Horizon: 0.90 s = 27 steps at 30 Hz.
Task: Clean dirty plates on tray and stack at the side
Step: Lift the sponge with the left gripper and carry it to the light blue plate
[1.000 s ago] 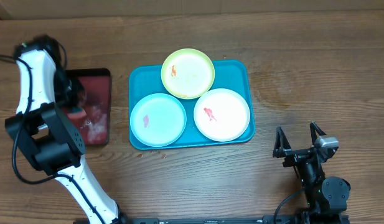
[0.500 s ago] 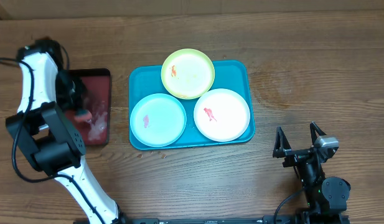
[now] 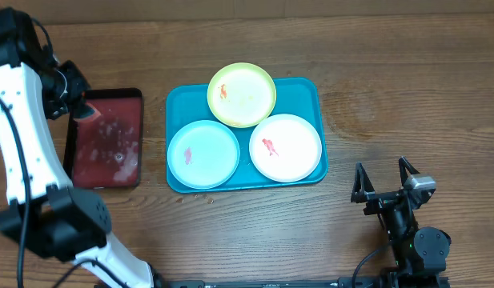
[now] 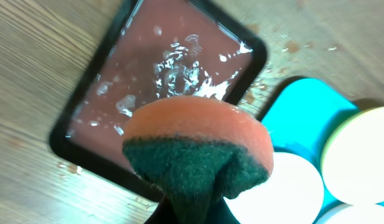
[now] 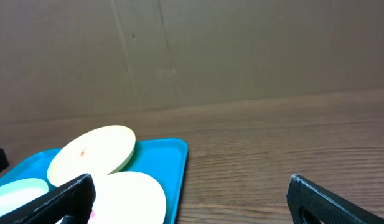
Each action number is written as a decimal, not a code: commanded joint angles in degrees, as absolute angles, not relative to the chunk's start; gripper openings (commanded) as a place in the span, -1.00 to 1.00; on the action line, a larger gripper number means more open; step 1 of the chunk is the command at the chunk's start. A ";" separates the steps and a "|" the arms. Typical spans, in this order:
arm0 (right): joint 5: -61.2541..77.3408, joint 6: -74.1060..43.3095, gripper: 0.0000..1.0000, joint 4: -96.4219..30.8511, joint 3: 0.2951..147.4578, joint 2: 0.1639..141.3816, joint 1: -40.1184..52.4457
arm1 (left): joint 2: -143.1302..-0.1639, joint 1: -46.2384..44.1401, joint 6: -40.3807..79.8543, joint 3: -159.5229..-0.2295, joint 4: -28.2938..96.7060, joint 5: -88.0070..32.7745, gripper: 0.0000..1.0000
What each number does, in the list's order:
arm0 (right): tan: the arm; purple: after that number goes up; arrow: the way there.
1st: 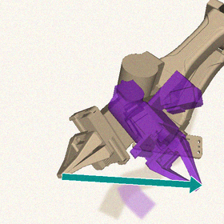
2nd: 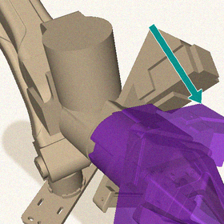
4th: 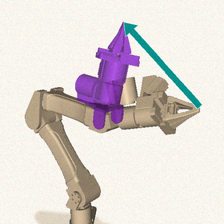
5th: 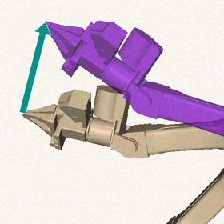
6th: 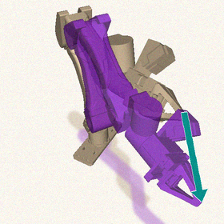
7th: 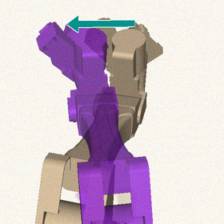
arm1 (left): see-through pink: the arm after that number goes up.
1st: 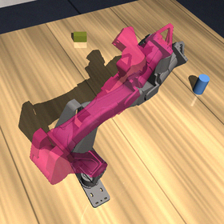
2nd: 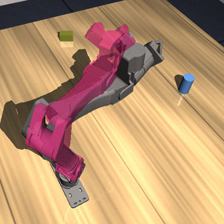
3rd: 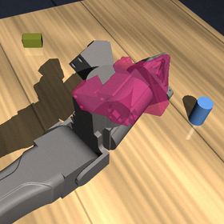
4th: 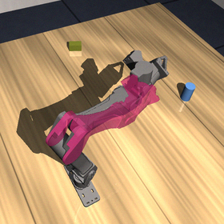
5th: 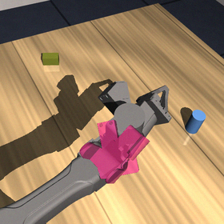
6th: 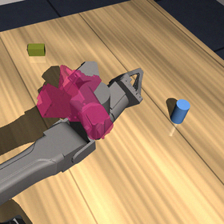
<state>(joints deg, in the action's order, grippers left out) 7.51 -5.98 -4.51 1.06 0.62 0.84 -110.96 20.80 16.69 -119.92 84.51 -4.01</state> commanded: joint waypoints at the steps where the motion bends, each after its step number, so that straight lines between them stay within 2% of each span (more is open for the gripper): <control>1: 7.53 -6.00 1.00 -4.19 0.47 0.27 1.13 | -110.37 19.55 15.42 -115.09 83.48 -0.25 -0.91; 5: 7.53 -6.02 1.00 -4.21 0.47 0.27 1.13 | -110.74 20.14 15.35 -100.82 72.99 -0.32 -0.92; 9: 7.53 -6.02 1.00 -4.21 0.47 0.27 1.13 | -111.35 20.88 13.72 -95.88 69.71 -8.91 -0.92; 11: 7.53 -6.02 1.00 -4.21 0.47 0.27 1.13 | -110.59 21.08 11.27 -99.53 70.63 -13.19 -0.92; 17: 7.53 -6.02 1.00 -4.21 0.47 0.27 1.13 | -105.54 20.14 11.38 -111.20 77.93 -13.28 -0.92; 24: 7.53 -6.02 1.00 -4.21 0.47 0.27 1.13 | -100.86 11.20 11.53 -107.92 85.23 -13.56 -0.92; 27: 7.53 -6.00 1.00 -4.21 0.47 0.27 1.13 | -100.95 6.13 10.52 -101.03 82.76 -13.43 -0.91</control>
<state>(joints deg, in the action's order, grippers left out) 7.46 -5.98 -4.54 1.06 0.64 0.84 -99.26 11.07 12.82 -107.98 84.49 -12.25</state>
